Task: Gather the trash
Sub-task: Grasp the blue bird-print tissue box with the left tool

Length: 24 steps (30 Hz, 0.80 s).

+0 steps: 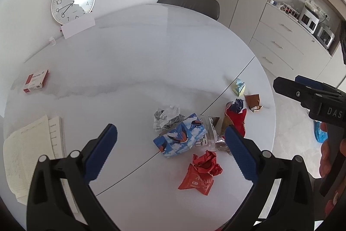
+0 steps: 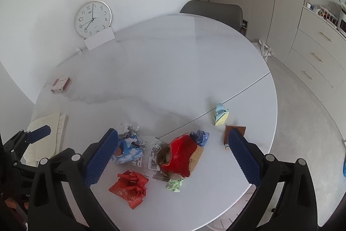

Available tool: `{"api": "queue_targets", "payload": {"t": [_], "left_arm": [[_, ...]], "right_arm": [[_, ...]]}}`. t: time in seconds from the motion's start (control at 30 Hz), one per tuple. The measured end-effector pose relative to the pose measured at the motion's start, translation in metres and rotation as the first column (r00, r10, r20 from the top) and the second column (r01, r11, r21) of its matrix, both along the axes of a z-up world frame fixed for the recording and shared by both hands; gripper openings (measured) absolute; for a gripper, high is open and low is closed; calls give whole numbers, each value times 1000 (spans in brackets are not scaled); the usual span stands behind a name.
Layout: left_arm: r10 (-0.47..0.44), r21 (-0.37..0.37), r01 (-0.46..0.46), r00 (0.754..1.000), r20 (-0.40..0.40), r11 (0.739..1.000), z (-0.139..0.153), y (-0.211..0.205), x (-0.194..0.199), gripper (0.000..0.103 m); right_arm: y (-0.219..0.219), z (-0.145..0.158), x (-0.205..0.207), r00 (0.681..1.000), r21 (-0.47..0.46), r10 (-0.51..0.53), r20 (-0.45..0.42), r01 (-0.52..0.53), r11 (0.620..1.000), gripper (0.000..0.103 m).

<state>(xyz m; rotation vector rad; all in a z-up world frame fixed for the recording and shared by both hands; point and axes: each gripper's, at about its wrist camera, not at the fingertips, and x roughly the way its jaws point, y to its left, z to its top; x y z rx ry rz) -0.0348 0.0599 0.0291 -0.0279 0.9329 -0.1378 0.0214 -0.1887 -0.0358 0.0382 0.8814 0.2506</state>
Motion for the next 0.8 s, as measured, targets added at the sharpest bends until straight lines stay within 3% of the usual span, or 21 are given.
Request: {"api": "queue_targets", "payload": {"t": [0.23, 0.47, 0.63, 0.8], "left_arm": [[-60, -25, 59, 998, -9, 998, -9, 8, 10, 95], [-144, -57, 141, 987, -68, 988, -38, 19, 26, 95], [-233, -86, 224, 966, -113, 971, -63, 24, 44, 95], [-309, -65, 303, 933, -186, 951, -93, 19, 62, 95]], "right_arm": [[15, -4, 8, 1000, -47, -18, -19, 17, 999, 101], [21, -16, 12, 999, -56, -19, -34, 17, 998, 101], [20, -29, 17, 997, -40, -27, -67, 25, 999, 101], [16, -43, 22, 994, -49, -46, -103, 41, 998, 101]]}}
